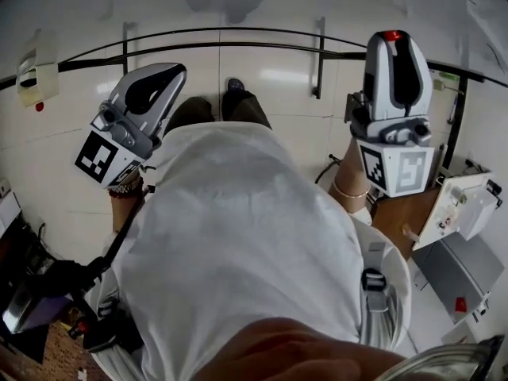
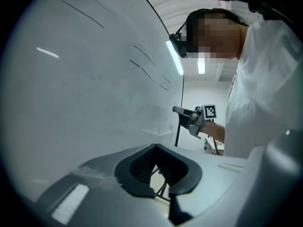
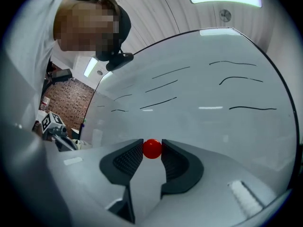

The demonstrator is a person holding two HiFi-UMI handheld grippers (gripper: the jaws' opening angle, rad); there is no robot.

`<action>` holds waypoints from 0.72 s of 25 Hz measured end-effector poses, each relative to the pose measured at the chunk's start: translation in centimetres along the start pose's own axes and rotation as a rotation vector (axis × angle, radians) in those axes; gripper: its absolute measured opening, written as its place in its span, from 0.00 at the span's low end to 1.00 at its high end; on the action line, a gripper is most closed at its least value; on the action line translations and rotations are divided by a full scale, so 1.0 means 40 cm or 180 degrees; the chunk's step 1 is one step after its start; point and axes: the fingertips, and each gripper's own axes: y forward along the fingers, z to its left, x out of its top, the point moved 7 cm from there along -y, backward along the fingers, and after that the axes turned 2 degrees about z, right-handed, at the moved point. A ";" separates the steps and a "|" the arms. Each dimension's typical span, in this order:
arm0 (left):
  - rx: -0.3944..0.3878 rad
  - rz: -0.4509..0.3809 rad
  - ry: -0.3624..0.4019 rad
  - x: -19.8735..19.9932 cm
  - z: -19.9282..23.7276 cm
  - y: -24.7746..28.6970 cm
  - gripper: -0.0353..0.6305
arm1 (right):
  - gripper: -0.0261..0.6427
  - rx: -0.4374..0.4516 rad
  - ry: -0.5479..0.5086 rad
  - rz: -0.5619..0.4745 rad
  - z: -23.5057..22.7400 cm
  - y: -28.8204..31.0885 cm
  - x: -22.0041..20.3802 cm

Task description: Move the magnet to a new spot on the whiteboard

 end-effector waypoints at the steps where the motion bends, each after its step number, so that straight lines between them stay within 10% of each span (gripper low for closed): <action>1: 0.0051 -0.0015 0.0003 0.000 0.006 -0.021 0.05 | 0.22 -0.0001 0.0003 0.0034 0.011 -0.013 -0.006; 6: -0.0091 -0.0284 -0.0019 0.011 -0.016 -0.080 0.05 | 0.22 -0.0039 -0.0164 0.0012 0.092 -0.059 0.030; 11: -0.0243 -0.0066 0.0292 -0.032 -0.121 -0.213 0.05 | 0.22 0.0205 -0.0242 -0.0024 0.294 -0.110 0.079; 18: -0.0072 0.0126 0.0068 -0.175 -0.169 -0.484 0.05 | 0.22 0.0215 0.0036 0.0040 0.532 -0.200 0.102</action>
